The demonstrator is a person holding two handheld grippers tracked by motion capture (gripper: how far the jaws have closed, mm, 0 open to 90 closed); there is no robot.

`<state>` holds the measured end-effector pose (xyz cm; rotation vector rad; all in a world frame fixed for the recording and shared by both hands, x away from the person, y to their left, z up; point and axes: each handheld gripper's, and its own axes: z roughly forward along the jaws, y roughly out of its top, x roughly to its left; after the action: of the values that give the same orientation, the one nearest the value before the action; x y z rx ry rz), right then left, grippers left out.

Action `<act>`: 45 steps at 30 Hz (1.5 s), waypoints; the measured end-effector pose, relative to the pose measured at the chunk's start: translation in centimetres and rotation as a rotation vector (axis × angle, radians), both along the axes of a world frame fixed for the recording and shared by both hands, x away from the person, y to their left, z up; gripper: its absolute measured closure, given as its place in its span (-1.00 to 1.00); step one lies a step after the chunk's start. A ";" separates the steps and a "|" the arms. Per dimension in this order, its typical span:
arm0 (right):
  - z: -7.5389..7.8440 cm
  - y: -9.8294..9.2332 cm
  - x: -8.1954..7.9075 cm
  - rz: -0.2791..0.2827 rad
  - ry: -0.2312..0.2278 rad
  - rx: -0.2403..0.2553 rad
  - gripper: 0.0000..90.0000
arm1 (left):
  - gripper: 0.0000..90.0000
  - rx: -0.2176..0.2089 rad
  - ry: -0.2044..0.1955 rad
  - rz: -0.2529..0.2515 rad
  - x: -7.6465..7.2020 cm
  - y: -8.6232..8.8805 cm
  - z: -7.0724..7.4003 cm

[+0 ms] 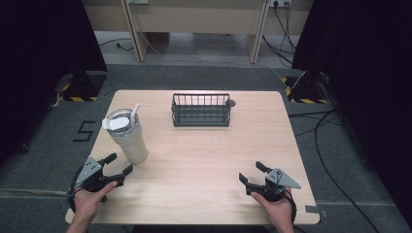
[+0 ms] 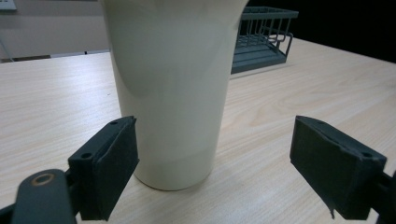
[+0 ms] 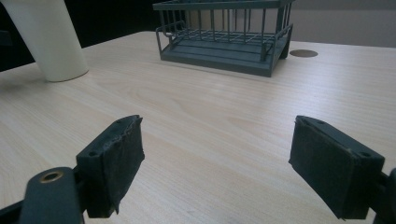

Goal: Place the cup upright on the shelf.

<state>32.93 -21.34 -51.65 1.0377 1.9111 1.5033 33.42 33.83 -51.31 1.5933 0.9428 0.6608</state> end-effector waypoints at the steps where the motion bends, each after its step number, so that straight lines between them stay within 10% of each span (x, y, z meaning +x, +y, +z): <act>1: 0.0 0.0 0.0 0.000 -0.002 0.002 -0.60 | -0.67 0.003 0.000 -0.001 0.0 -0.1 0.0; 45: 0.0 -0.1 0.1 0.004 0.013 0.010 -0.57 | -0.68 -0.009 0.012 0.045 3.7 -0.2 0.1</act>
<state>33.07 -21.46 -51.65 1.0517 1.9176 1.5134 37.13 33.61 -51.19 1.5730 0.9917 0.6780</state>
